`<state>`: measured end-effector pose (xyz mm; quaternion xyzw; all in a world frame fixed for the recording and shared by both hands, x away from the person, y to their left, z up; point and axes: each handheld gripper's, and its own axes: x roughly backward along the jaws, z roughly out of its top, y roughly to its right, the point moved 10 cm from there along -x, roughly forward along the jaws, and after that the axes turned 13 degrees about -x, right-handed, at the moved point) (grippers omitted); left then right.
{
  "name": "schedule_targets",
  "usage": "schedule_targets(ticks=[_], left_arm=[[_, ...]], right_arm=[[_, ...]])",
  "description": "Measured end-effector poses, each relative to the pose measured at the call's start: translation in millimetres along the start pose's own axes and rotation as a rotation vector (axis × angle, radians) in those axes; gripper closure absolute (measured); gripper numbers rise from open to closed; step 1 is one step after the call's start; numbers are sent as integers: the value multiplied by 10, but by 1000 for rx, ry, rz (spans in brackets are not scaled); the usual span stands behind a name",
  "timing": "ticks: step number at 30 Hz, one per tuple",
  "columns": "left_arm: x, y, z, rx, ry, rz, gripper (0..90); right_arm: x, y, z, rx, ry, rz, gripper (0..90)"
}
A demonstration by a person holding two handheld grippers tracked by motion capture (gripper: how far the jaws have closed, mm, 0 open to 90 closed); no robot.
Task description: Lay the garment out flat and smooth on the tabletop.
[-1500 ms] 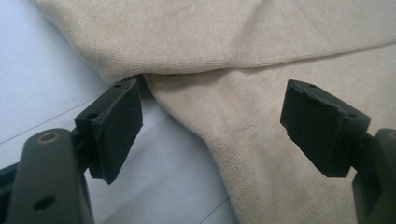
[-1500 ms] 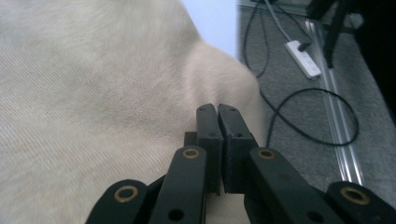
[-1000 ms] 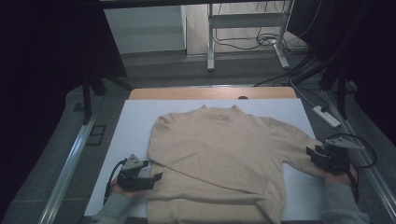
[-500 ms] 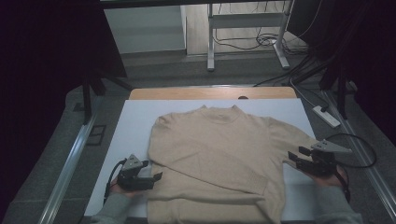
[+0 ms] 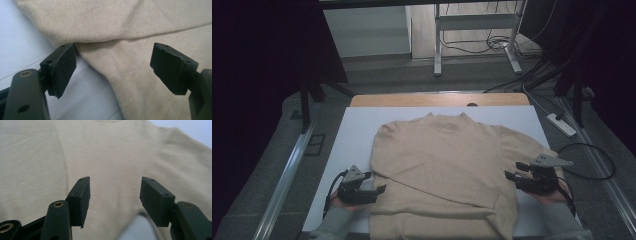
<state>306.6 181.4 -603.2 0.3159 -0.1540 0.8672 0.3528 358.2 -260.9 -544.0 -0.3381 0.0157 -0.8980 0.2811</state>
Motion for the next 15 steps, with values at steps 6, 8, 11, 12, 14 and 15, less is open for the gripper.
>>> schedule_targets(ticks=[6,8,11,12,14,15], left_arm=[[1,0,3,0,2,-1,206],[2,1,3,-1,2,0,206],[9,-2,6,-1,4,1,206],[11,-2,7,0,5,1,206],[14,-3,8,1,7,1,206],[15,-2,8,3,8,0,206]], right_arm=[[-139,-329,-109,68,-82,61,401],[-185,-407,-160,88,-115,74,398],[-263,-473,-277,98,-183,86,390],[-288,-492,-323,106,-208,90,391],[-334,-523,-411,129,-257,92,402],[-349,-544,-445,135,-275,97,428]])
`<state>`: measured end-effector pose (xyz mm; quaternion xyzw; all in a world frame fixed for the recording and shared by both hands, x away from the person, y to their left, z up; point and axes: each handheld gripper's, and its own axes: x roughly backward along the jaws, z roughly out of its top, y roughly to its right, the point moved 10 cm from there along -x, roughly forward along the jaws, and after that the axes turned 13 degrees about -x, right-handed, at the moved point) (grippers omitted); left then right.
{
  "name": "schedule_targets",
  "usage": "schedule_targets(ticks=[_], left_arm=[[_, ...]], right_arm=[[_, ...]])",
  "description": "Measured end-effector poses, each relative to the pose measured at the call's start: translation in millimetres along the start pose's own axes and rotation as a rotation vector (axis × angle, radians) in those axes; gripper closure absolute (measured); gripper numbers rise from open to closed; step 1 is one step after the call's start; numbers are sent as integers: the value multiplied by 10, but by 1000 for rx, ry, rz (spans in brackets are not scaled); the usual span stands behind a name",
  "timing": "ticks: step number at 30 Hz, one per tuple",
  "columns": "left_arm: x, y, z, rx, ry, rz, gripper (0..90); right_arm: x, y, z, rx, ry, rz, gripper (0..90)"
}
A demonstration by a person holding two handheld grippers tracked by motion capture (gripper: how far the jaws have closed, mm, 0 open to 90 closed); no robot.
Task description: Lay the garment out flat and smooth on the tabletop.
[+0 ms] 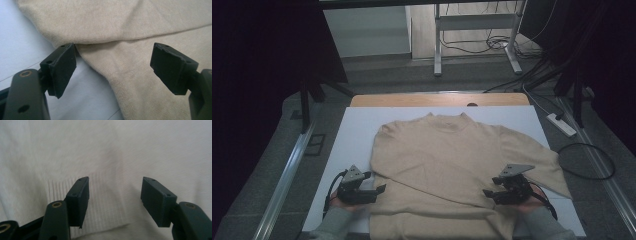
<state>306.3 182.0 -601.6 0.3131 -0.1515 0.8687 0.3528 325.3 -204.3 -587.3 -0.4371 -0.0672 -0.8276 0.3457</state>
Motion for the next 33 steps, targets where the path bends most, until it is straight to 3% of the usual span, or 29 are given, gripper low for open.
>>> schedule_targets(ticks=[8,11,15,18,22,25,27,29,31,33], left_arm=[[-4,0,4,0,0,1,206],[-3,-3,4,-2,0,2,206],[-1,-9,4,0,0,4,206],[-6,-11,5,1,0,5,206],[1,-19,4,4,1,9,206],[7,-26,-5,4,1,10,206],[11,-29,-12,8,2,11,206],[19,-31,-17,10,3,12,206],[29,-29,-21,11,4,12,206],[30,-30,-20,13,7,14,206]], right_arm=[[-28,-230,38,79,-10,49,775],[-58,-340,73,106,-11,77,823],[-124,-433,161,128,4,81,836],[-184,-565,360,128,61,99,839],[-329,-946,705,130,152,178,840],[-490,-1297,863,192,173,226,838],[-562,-1526,928,189,178,307,816],[-614,-1687,948,156,165,388,761],[-628,-1713,928,166,154,385,715],[-598,-1617,912,178,152,337,635]])
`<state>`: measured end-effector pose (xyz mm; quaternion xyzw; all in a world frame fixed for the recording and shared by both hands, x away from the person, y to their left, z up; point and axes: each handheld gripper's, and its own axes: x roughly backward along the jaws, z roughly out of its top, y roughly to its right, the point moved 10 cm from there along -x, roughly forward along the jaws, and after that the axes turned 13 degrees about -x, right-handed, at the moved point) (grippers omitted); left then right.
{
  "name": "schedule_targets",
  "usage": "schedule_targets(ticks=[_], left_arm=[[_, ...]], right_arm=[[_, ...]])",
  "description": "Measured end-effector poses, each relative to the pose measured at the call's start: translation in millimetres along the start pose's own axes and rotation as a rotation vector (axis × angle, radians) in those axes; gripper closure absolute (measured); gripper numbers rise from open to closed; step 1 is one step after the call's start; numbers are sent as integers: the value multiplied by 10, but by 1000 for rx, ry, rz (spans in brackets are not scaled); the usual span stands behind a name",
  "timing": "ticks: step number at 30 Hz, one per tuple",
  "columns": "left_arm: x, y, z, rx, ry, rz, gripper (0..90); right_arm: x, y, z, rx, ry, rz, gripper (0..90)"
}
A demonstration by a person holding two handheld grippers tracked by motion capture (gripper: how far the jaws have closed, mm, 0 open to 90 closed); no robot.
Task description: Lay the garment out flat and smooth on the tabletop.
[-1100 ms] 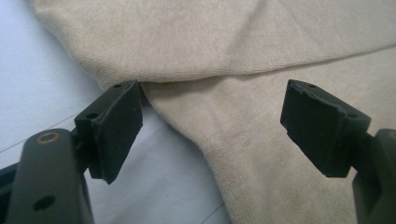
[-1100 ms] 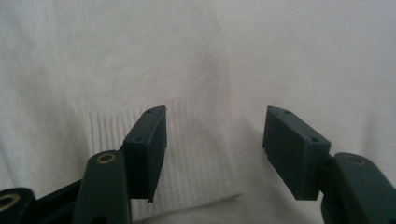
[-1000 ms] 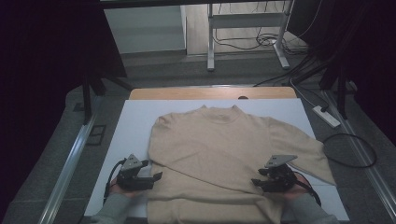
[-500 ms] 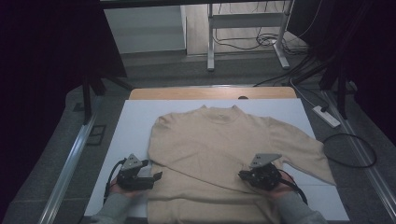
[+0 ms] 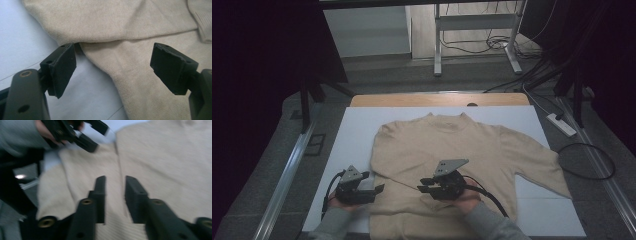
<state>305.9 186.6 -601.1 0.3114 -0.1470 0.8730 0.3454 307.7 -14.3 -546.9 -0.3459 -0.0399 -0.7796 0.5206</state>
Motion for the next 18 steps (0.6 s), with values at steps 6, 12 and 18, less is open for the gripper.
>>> schedule_targets(ticks=[6,12,18], left_arm=[[-6,23,42,-16,4,0,206],[-31,46,75,-19,7,-10,205],[-36,61,90,-22,9,-13,205]], right_arm=[[469,432,-209,-53,32,-156,528],[933,839,-544,-148,60,-290,438],[1265,1026,-832,-185,75,-361,398]])
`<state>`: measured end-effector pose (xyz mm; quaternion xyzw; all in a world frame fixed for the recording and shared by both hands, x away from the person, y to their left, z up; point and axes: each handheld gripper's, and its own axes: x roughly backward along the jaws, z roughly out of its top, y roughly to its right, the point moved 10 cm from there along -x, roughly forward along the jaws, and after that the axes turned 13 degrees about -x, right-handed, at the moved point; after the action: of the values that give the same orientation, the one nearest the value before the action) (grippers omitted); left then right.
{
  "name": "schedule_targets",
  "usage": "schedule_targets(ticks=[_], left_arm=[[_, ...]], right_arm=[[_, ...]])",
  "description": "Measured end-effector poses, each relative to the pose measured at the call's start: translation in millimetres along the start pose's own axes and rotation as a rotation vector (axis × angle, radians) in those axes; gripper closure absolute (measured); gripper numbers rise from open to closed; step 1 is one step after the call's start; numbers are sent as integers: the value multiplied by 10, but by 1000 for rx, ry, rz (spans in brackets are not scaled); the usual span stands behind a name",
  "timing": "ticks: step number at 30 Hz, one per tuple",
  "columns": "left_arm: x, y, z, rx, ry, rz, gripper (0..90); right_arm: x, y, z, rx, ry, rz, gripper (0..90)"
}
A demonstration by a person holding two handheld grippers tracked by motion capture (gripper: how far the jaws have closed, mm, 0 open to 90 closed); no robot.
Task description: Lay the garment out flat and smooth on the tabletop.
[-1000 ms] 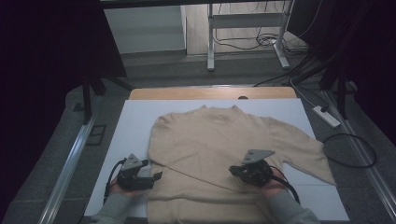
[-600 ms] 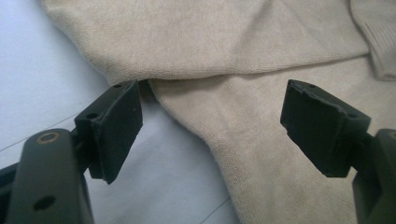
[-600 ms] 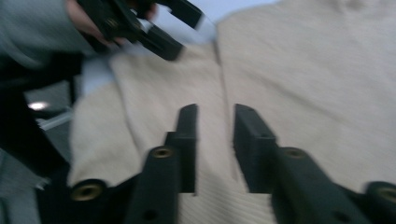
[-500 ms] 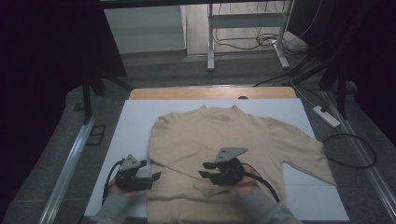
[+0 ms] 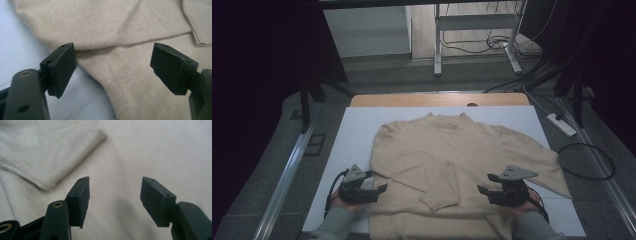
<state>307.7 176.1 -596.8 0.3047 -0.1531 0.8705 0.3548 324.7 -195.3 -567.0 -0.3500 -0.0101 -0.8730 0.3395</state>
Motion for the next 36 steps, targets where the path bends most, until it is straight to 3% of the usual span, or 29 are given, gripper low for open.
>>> schedule_targets(ticks=[8,19,26,36], left_arm=[[-9,25,35,-1,6,-11,205],[-4,110,192,-15,32,-39,204],[-107,245,376,-41,34,-73,193],[-396,536,634,-109,0,-154,182]], right_arm=[[111,226,-45,-58,26,-35,381],[64,258,-69,-41,10,-56,368],[49,294,-93,-37,-2,-63,361],[30,362,-129,-37,-19,-87,357]])
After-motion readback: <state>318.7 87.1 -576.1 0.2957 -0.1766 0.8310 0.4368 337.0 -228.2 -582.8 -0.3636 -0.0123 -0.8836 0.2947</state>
